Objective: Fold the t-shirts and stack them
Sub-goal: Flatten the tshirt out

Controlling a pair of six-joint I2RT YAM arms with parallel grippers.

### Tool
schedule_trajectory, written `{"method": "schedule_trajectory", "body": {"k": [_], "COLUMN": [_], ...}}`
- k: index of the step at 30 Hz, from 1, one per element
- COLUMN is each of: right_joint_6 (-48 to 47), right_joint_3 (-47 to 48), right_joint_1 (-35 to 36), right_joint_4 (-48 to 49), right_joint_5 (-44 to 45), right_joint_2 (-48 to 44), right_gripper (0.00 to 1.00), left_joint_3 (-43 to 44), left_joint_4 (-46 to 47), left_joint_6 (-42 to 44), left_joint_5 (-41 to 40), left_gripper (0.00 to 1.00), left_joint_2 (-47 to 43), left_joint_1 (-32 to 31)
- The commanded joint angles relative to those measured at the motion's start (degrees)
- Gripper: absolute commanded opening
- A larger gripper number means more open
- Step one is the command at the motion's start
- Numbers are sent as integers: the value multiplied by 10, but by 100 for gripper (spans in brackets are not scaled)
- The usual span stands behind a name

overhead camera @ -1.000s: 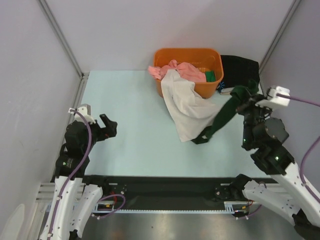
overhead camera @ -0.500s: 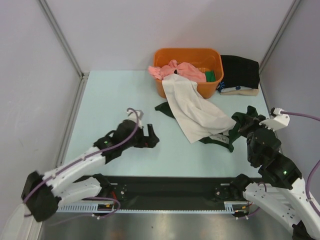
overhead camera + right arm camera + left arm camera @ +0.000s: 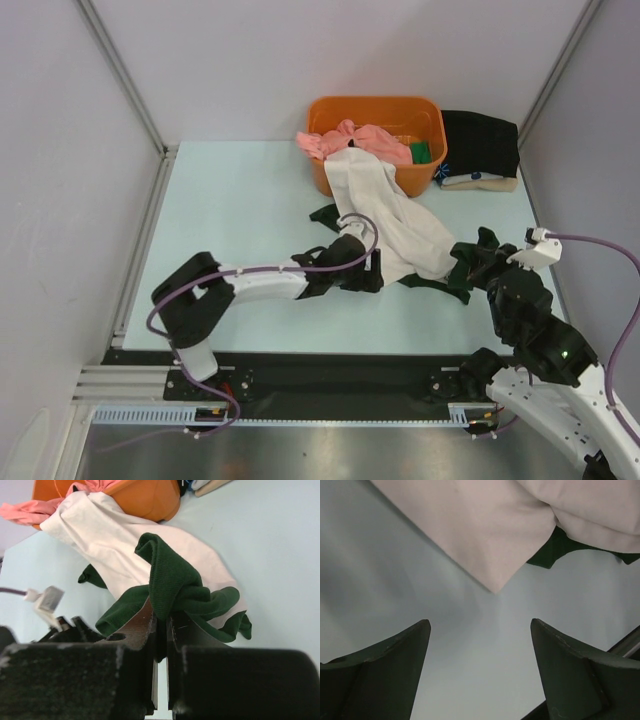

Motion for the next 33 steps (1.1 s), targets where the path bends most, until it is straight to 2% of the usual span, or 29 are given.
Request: {"method": "schedule_trajectory", "body": {"k": [1, 4, 6, 8, 15, 18, 20, 22, 25, 27, 33], "right_joint_6": [-6, -9, -15, -19, -20, -18, -18, -18, -12, -4, -34], "right_joint_3": [1, 7, 9, 10, 6, 4, 4, 5, 12, 29, 100], "right_joint_1": [-2, -2, -2, -1, -2, -3, -3, -3, -3, -3, -2], "right_joint_4": [12, 2, 0, 2, 3, -1, -5, -7, -15, -21, -20], "right_joint_5": [-10, 1, 6, 10, 7, 8, 9, 9, 6, 1, -61], "right_joint_2": [-14, -17, -20, -19, -10, -10, -12, -14, -17, -21, -18], "right_gripper": [0, 0, 0, 0, 0, 0, 0, 0, 0, 0, 0], "left_joint_3": [52, 74, 83, 87, 123, 140, 147, 158, 170, 160, 137], "left_joint_4": [41, 48, 53, 60, 64, 56, 50, 29, -9, -28, -131], "left_joint_6": [-26, -36, -47, -53, -60, -62, -57, -56, -45, -34, 2], "left_joint_5": [9, 25, 29, 37, 47, 45, 28, -10, -45, -69, -148], "left_gripper": [87, 77, 75, 68, 59, 49, 27, 0, 0, 0, 0], "left_joint_2": [48, 88, 110, 125, 164, 176, 177, 172, 148, 103, -101], "left_joint_1": [-11, -16, -19, -22, -23, -23, -23, -24, -24, -24, -23]}}
